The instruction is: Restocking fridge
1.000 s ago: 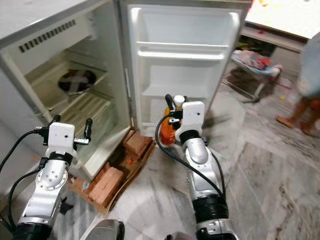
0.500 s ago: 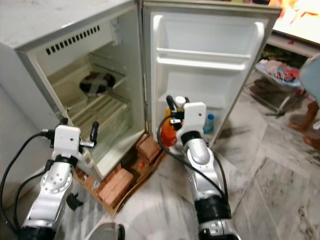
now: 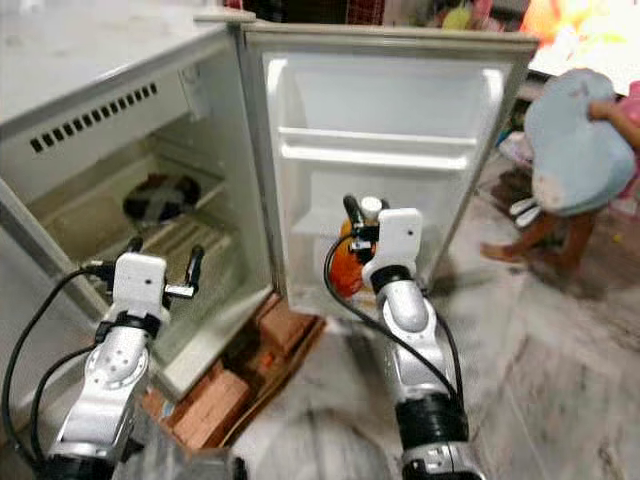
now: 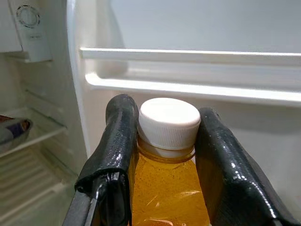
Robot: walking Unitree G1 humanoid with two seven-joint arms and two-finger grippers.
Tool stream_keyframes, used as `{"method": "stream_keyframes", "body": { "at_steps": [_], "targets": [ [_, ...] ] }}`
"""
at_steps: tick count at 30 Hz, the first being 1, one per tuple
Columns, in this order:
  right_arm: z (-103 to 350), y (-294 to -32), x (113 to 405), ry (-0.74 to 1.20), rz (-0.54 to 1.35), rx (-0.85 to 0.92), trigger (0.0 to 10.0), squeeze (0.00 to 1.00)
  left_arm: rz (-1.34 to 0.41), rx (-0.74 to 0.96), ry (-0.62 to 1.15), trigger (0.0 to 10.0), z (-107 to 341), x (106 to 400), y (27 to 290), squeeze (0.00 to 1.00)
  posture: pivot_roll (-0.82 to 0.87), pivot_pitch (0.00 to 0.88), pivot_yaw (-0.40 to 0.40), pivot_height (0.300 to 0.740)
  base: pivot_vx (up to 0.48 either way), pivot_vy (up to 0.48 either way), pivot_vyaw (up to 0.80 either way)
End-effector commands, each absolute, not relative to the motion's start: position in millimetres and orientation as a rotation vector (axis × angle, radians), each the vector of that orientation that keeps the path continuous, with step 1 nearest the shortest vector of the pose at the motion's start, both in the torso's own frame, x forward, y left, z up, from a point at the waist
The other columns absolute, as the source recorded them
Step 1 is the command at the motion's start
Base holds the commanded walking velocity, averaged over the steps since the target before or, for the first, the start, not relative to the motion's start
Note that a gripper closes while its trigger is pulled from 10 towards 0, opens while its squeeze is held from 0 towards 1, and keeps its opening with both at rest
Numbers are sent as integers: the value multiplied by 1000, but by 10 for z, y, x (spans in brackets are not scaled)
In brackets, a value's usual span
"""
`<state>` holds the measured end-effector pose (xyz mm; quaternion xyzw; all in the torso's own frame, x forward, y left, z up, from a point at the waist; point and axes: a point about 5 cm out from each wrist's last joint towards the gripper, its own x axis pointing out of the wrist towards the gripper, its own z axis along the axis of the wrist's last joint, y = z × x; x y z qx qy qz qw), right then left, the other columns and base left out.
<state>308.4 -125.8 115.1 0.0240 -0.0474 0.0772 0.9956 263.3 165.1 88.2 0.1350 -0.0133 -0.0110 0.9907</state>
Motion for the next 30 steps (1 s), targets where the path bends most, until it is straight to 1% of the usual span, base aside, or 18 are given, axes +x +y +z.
{"method": "stream_keyframes", "body": {
  "at_steps": [1, 10, 22, 26, 29, 30],
  "targets": [
    [1263, -1129, 3111, -135, 197, 59, 10000, 0, -2, 273, -18, 10000, 882, 2629, 1720, 0, 104, 5, -44, 740, 334, 0, 0],
    [1253, -1139, 3103, -132, 195, 60, 10000, 0, 8, 264, -8, 10000, 874, 2631, 1730, 0, 101, 8, -41, 740, 327, 0, 0],
    [1242, -1137, 3104, -123, 199, 66, 10000, 0, 29, 253, -6, 10000, 873, 2636, 1741, 0, 102, 9, -45, 740, 0, 0, 0],
    [1229, -1057, 3083, -94, 260, 129, 10000, 0, 32, 248, -3, 10000, 871, 2637, 1741, 0, 103, 11, -46, 740, 0, 0, 0],
    [1166, -885, 3012, -41, 386, 161, 10000, 0, 32, 249, -1, 10000, 869, 2639, 1741, 0, 103, 10, -48, 740, 0, 0, 0],
    [1149, -867, 2996, -35, 396, 160, 10000, 0, 32, 251, -1, 10000, 868, 2638, 1739, 0, 106, 10, -50, 740, 0, 0, 0]
  ]
}}
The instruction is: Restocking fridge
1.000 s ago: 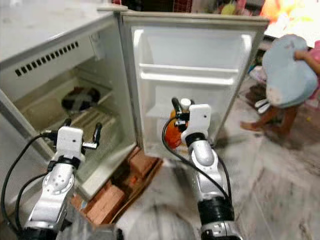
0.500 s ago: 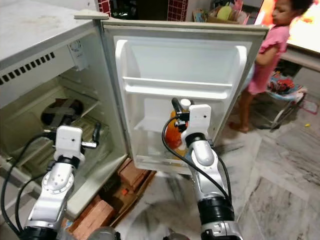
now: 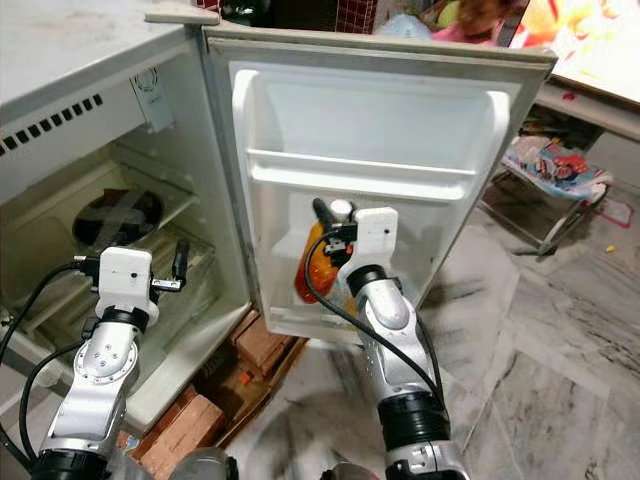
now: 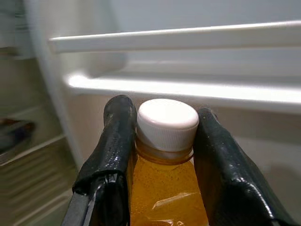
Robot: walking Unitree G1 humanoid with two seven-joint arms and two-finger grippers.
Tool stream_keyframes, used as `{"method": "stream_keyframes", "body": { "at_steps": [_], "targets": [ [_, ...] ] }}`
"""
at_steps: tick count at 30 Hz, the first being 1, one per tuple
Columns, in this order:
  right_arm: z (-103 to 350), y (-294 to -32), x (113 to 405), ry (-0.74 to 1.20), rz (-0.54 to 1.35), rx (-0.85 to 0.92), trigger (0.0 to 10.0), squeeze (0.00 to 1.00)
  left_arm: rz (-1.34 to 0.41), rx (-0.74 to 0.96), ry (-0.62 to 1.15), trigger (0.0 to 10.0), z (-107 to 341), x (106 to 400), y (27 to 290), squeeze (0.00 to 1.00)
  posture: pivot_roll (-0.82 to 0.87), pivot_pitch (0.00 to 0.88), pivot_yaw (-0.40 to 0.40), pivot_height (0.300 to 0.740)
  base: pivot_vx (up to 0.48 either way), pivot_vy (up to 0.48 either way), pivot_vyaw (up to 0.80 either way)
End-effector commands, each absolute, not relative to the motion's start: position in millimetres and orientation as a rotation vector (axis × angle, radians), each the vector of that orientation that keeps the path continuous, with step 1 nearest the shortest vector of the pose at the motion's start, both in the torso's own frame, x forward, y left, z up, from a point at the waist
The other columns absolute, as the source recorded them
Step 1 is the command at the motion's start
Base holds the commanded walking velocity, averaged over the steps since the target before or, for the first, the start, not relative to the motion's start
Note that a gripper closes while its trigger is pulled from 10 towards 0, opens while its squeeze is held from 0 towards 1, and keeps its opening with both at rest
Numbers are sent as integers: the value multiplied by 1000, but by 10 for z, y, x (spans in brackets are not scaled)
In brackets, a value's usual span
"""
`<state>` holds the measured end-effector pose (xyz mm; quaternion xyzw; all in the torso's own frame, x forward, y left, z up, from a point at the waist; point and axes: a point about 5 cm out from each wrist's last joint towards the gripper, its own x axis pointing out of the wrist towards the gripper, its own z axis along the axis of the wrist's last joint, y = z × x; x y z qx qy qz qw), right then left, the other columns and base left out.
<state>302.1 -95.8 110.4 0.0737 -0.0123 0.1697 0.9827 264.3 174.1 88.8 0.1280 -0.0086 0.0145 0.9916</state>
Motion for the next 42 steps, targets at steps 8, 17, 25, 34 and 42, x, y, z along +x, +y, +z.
{"method": "stream_keyframes", "body": {
  "at_steps": [8, 17, 25, 34, 42],
  "targets": [
    [1161, -858, 2998, -43, 397, 181, 10000, 0, 37, 251, 0, 10000, 864, 2630, 1741, 0, 111, 9, -54, 740, 0, 0, 0],
    [1178, -879, 3010, -53, 402, 160, 10000, 0, 57, 223, 18, 10000, 859, 2634, 1772, 0, 115, 4, -57, 740, 0, 0, 0],
    [1138, -853, 2993, -45, 417, 142, 10000, 0, 82, 245, 55, 10000, 793, 2549, 1900, 0, 120, 2, -58, 727, 0, 0, 0],
    [1129, -840, 2993, -46, 425, 136, 10000, 0, 88, 251, 63, 10000, 790, 2562, 1907, 0, 119, 0, -57, 657, 0, 0, 0],
    [1132, -843, 2998, -51, 422, 130, 10000, 0, 86, 253, 60, 10000, 793, 2565, 1903, 0, 118, 0, -56, 632, 0, 0, 0]
  ]
}}
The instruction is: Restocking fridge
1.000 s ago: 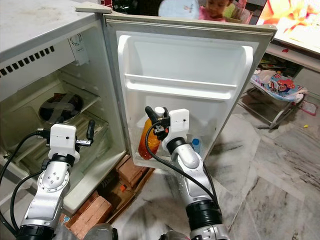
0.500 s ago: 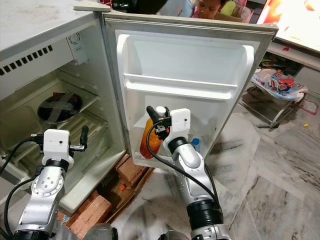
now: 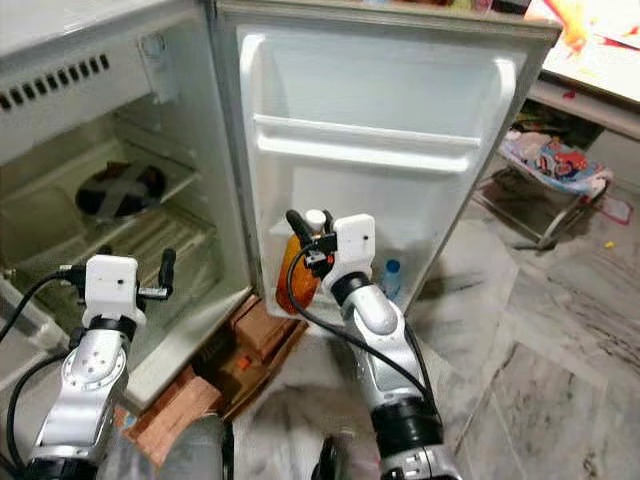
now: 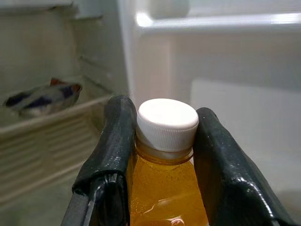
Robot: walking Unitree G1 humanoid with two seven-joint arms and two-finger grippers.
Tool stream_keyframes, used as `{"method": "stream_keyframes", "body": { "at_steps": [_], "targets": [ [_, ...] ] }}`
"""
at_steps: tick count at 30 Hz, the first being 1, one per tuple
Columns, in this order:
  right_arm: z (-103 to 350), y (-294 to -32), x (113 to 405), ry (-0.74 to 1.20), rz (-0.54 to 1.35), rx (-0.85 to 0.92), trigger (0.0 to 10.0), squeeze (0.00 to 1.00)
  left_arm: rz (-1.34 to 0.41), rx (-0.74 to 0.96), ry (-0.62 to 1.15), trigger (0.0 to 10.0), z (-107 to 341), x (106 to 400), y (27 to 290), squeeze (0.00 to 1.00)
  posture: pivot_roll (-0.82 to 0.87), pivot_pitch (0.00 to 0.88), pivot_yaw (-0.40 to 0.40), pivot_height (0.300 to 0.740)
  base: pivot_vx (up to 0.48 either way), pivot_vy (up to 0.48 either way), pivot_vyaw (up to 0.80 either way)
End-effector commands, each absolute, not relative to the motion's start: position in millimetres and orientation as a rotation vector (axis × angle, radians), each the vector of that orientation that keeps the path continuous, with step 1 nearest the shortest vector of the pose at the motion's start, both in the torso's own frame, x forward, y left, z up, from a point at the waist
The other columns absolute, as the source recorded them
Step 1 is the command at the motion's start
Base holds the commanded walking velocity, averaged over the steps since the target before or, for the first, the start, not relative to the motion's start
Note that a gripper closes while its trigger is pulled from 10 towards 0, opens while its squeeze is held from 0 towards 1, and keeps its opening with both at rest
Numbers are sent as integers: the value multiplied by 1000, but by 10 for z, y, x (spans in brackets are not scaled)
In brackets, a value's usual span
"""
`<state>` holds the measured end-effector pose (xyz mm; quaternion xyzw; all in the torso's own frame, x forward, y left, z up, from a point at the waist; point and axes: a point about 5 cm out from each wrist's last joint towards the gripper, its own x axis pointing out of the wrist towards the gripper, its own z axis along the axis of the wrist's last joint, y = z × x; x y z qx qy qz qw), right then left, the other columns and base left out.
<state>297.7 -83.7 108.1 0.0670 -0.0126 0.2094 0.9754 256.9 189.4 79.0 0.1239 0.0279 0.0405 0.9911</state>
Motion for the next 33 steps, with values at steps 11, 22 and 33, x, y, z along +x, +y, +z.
{"method": "stream_keyframes", "body": {
  "at_steps": [11, 22, 33],
  "targets": [
    [1115, -842, 2993, -48, 412, 118, 10000, 0, 92, 268, 51, 10000, 813, 2563, 1910, 0, 117, 10, -51, 632, 0, 0, 0],
    [1123, -845, 2973, -64, 407, 90, 10000, 0, 106, 292, 27, 10000, 855, 2584, 1919, 0, 113, 22, -48, 632, 0, 0, 0],
    [1195, -821, 2993, -108, 419, 56, 10000, 0, 95, 287, 19, 10000, 869, 2597, 1889, 0, 113, 24, -48, 632, 202, 0, 0]
  ]
}}
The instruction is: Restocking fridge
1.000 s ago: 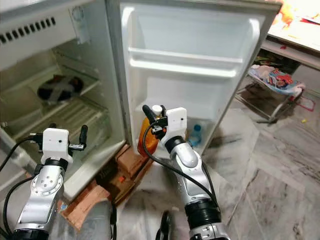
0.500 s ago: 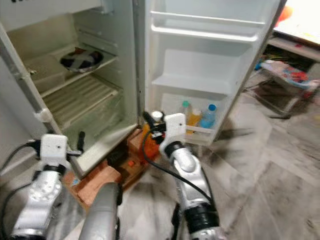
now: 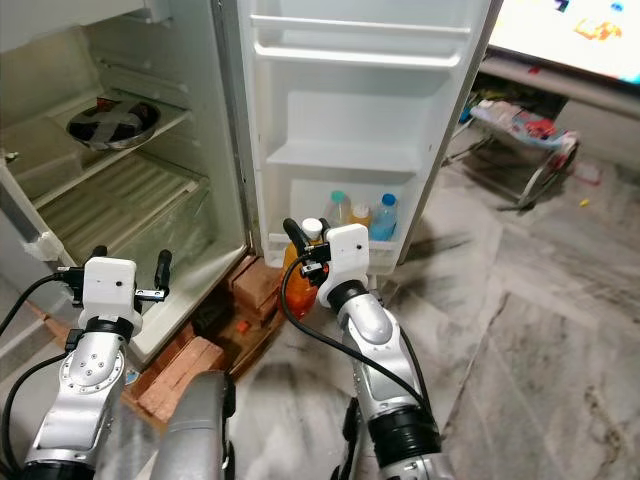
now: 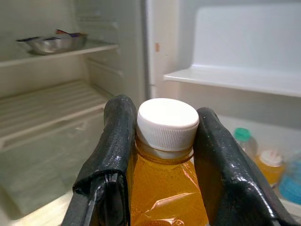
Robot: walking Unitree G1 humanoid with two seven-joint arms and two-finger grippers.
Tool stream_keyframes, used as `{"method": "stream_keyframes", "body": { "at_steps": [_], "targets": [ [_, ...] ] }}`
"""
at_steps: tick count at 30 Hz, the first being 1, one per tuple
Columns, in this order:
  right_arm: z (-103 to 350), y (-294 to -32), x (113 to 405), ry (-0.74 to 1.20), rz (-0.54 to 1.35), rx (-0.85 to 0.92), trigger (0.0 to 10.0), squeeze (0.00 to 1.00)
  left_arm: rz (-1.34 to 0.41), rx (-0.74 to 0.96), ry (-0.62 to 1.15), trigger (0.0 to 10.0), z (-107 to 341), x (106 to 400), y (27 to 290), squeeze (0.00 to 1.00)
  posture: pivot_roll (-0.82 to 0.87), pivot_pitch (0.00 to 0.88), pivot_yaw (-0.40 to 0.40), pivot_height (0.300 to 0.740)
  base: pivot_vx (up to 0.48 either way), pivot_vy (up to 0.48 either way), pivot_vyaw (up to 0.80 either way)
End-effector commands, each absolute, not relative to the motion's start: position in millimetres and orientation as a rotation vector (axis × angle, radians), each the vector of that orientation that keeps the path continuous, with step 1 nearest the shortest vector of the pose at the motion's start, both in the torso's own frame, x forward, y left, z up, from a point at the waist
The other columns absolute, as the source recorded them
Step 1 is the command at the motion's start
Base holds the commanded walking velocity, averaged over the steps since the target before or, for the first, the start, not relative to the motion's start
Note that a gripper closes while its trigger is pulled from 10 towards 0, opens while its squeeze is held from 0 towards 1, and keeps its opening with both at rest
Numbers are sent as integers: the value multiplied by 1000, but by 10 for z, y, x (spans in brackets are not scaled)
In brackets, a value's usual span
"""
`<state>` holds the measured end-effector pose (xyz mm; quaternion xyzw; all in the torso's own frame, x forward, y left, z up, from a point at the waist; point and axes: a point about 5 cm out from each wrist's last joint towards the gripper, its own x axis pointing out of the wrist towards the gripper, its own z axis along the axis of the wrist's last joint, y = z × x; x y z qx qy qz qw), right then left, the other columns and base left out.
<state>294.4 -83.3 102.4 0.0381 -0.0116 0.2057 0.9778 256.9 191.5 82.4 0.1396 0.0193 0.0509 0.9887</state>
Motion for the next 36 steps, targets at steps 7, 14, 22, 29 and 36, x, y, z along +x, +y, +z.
{"method": "stream_keyframes", "body": {
  "at_steps": [7, 14, 22, 29, 36],
  "targets": [
    [1231, -804, 2988, -131, 429, 42, 10000, 0, 91, 283, 17, 10000, 869, 2595, 1881, 0, 111, 26, -48, 632, 258, 0, 0],
    [1227, -797, 2981, -132, 436, 40, 10000, 0, 89, 281, 18, 10000, 867, 2603, 1875, 0, 111, 26, -49, 632, 272, 0, 0],
    [1221, -789, 2985, -131, 444, 38, 10000, 0, 97, 273, 24, 10000, 862, 2614, 1878, 0, 112, 23, -49, 632, 131, 0, 0],
    [1211, -780, 2977, -130, 452, 36, 10000, 0, 99, 273, 23, 10000, 866, 2633, 1880, 0, 110, 19, -48, 632, 0, 371, 0],
    [1232, -756, 2960, -144, 483, 36, 10000, 0, 100, 274, 23, 10000, 865, 2649, 1875, 0, 109, 16, -48, 632, 0, 364, 0]
  ]
}}
